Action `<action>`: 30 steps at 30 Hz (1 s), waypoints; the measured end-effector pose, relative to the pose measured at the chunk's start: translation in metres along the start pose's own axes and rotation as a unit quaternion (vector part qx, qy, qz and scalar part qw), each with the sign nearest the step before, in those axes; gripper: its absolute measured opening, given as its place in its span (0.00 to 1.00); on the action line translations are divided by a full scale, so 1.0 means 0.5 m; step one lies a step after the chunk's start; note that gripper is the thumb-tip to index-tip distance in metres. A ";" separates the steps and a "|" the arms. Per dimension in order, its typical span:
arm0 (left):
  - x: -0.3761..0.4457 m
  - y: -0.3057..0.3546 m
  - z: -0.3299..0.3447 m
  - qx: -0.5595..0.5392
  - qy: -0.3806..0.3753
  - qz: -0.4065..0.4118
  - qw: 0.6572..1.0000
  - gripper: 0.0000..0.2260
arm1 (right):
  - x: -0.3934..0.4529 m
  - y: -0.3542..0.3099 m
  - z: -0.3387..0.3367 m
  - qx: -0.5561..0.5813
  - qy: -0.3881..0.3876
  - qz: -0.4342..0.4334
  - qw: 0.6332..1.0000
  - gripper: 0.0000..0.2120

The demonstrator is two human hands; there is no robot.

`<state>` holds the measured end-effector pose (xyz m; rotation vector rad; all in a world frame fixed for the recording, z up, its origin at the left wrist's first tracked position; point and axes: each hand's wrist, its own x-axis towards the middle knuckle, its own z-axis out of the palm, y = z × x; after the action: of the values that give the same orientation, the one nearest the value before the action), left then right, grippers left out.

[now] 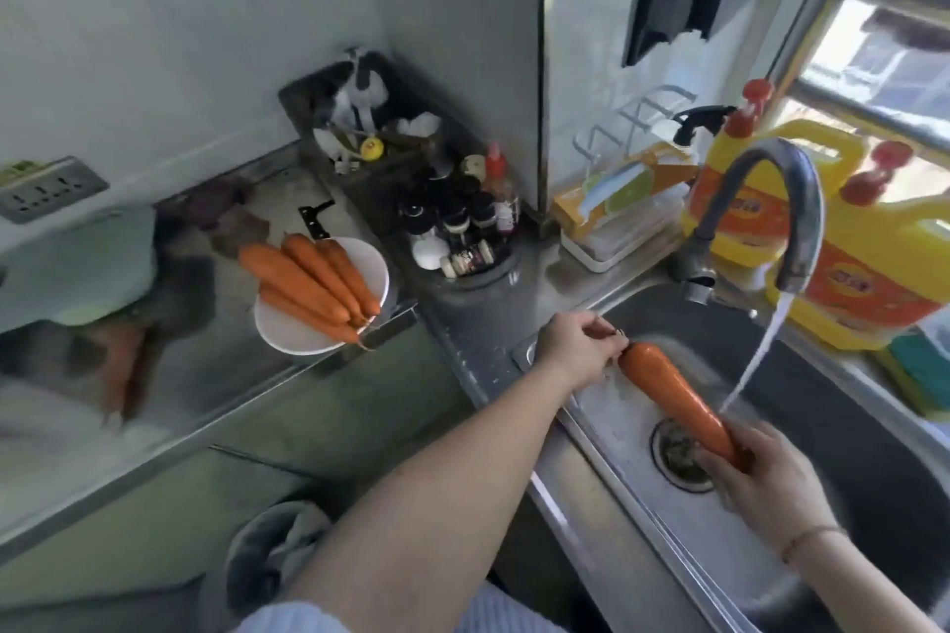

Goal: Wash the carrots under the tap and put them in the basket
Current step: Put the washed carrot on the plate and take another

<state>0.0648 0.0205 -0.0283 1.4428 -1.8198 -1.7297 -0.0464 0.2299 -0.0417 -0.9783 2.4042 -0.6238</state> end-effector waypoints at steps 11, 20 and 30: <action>0.066 -0.039 -0.563 0.035 0.167 0.060 0.983 0.05 | 0.170 -0.556 0.224 -0.087 -0.141 -0.188 0.968 0.03; 0.205 -0.068 -0.814 0.320 0.099 0.071 0.939 0.23 | 0.283 -0.786 0.391 -0.086 -0.140 -0.109 0.980 0.06; 0.278 -0.072 -0.791 0.514 0.030 0.070 0.854 0.17 | 0.326 -0.777 0.455 -0.083 -0.147 -0.061 0.984 0.09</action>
<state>0.3070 -0.3229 -0.0137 1.5334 -2.8950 -0.5423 0.1812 -0.1915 -0.0419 -1.2021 2.1706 -0.2970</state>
